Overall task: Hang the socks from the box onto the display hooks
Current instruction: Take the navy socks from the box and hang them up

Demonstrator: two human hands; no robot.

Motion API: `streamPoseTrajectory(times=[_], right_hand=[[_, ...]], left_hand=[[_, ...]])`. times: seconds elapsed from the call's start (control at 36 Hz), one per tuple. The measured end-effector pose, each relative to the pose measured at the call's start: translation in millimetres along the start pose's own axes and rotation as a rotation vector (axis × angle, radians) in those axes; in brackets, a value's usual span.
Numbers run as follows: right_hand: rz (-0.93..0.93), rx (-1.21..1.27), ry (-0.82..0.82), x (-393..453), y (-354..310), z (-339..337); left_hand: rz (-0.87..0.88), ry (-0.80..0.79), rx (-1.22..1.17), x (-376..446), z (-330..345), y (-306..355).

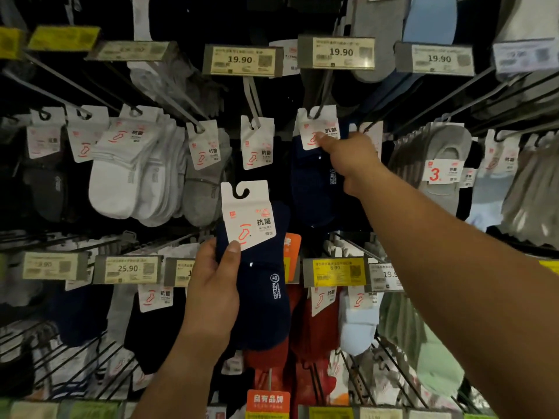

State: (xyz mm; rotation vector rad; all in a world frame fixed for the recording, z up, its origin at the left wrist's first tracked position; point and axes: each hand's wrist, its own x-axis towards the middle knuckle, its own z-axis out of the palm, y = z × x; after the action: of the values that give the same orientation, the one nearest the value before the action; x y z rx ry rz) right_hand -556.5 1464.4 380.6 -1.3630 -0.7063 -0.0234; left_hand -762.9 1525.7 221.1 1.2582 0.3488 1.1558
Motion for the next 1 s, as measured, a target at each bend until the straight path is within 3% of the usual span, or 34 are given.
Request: streamPoseTrajectory(times=[0.36, 0.47, 0.56, 0.64, 0.69, 0.75, 0.89, 1.0], right_hand=[[0.042, -0.252, 0.135, 24, 29, 4], [-0.179, -0.410, 0.252, -30, 19, -6], [-0.258, -0.282, 0.170, -107, 32, -11], [-0.173, -0.249, 0.000, -162, 57, -6], [-0.068, -0.189, -0.069, -172, 69, -1], [-0.010, -0.117, -0.032, -168, 69, -2], [-0.104, -0.102, 0.056, -138, 47, -17], [-0.213, -0.131, 0.042, -113, 19, -24]], left_hand=[[0.006, 0.010, -0.016, 1, -2, 1], [0.014, -0.008, -0.003, 1, 2, 0], [0.019, -0.045, -0.003, 0, 9, -1], [0.019, -0.125, -0.009, -3, 24, -3], [0.063, -0.153, 0.052, -4, 37, -4], [0.163, -0.146, 0.163, -1, 50, -5], [0.293, -0.187, 0.486, 19, 79, 20], [0.434, -0.235, 0.468, 35, 97, 49]])
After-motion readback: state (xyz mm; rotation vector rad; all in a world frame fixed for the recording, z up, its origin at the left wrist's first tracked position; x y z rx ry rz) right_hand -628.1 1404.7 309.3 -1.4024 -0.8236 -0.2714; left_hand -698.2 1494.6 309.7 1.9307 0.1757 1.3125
